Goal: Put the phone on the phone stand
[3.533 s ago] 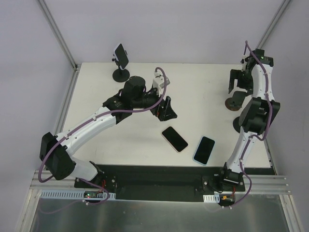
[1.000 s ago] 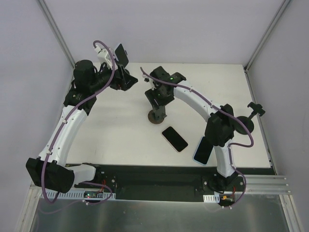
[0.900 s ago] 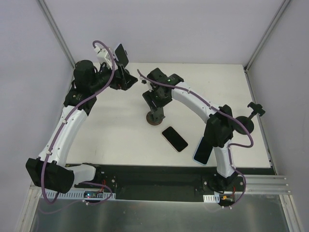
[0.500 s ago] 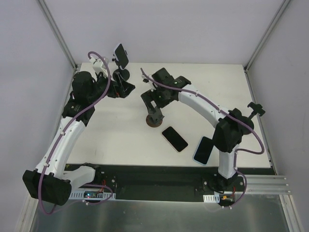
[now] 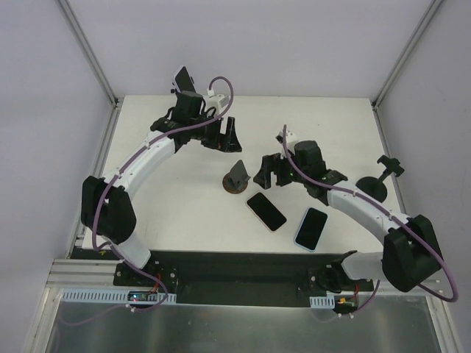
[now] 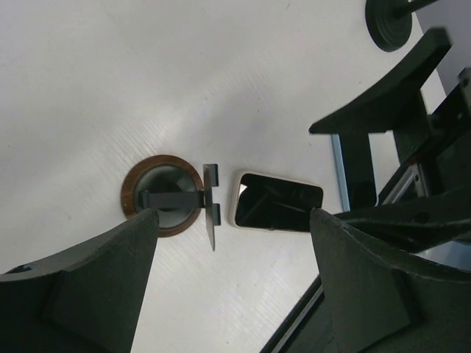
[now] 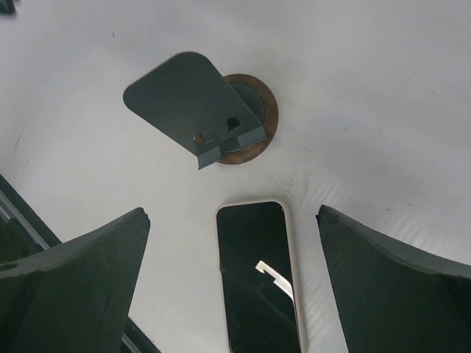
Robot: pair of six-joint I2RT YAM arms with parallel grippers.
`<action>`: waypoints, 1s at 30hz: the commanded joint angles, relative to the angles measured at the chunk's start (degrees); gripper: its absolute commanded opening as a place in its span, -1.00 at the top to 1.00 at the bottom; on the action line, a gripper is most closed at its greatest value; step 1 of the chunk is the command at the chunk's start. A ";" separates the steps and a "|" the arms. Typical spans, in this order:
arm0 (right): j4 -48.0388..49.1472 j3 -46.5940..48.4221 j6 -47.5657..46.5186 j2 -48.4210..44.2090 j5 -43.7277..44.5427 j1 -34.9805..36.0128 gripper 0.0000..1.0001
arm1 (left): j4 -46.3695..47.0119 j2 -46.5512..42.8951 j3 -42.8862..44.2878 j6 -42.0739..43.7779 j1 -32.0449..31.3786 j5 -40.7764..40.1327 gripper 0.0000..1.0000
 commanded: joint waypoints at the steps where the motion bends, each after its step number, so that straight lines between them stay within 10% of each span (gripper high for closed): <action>1: 21.54 -7.60 5.89 0.01 -3.24 0.24 -0.99 | -5.74 1.40 7.32 6.57 0.17 -1.51 -0.61; 13: 28.50 -17.27 5.45 -5.61 5.29 -1.78 -0.99 | -5.65 1.48 3.80 9.13 -0.53 -2.23 -0.74; 30: 27.46 -18.85 3.61 -10.54 8.10 -2.22 -0.99 | -8.72 6.05 3.71 9.83 -8.53 -10.31 -0.32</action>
